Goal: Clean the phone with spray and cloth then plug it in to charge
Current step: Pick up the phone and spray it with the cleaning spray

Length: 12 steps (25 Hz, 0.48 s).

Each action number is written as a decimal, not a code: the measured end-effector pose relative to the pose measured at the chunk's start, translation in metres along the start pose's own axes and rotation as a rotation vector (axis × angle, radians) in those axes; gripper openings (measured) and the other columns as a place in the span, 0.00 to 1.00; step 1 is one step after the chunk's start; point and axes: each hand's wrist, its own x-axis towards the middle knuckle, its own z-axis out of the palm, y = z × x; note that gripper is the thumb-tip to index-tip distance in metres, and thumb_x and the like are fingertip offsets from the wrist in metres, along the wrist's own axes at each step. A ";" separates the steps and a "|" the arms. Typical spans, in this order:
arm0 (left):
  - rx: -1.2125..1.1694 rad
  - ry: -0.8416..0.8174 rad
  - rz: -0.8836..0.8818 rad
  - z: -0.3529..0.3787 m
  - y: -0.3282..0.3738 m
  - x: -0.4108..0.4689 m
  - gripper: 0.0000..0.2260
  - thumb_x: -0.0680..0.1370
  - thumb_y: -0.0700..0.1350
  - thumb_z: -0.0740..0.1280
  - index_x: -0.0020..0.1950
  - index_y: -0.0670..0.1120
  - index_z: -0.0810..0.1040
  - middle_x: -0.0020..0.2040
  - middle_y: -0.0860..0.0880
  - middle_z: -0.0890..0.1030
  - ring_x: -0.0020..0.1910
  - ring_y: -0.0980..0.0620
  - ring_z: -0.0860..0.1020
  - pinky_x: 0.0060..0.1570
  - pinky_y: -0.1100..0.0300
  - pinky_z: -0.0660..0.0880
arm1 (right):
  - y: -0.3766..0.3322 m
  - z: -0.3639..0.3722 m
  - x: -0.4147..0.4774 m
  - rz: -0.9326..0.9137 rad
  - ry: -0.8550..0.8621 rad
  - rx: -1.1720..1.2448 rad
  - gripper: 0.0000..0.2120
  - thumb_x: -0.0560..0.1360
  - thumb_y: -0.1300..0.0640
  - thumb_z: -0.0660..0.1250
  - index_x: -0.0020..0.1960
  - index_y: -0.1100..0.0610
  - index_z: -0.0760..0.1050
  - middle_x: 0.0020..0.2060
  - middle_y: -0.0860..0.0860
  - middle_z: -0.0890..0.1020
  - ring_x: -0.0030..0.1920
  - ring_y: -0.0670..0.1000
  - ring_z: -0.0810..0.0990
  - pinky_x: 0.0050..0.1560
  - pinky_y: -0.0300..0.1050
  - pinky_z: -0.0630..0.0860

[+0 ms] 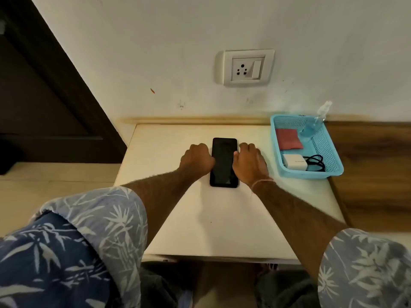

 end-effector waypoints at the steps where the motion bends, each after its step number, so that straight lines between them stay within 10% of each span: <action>1: -0.061 -0.008 -0.023 0.001 0.001 0.001 0.04 0.77 0.41 0.64 0.45 0.42 0.72 0.47 0.43 0.76 0.42 0.42 0.75 0.40 0.54 0.71 | -0.002 0.001 0.002 0.062 -0.018 0.066 0.13 0.80 0.55 0.57 0.59 0.60 0.73 0.53 0.58 0.78 0.52 0.56 0.77 0.51 0.49 0.75; 12: -0.518 0.035 -0.421 0.010 0.010 0.003 0.06 0.76 0.41 0.68 0.51 0.42 0.75 0.40 0.48 0.73 0.36 0.49 0.73 0.38 0.56 0.73 | -0.011 0.000 0.017 0.531 -0.069 0.507 0.04 0.76 0.61 0.64 0.45 0.59 0.78 0.41 0.54 0.80 0.43 0.54 0.80 0.41 0.45 0.76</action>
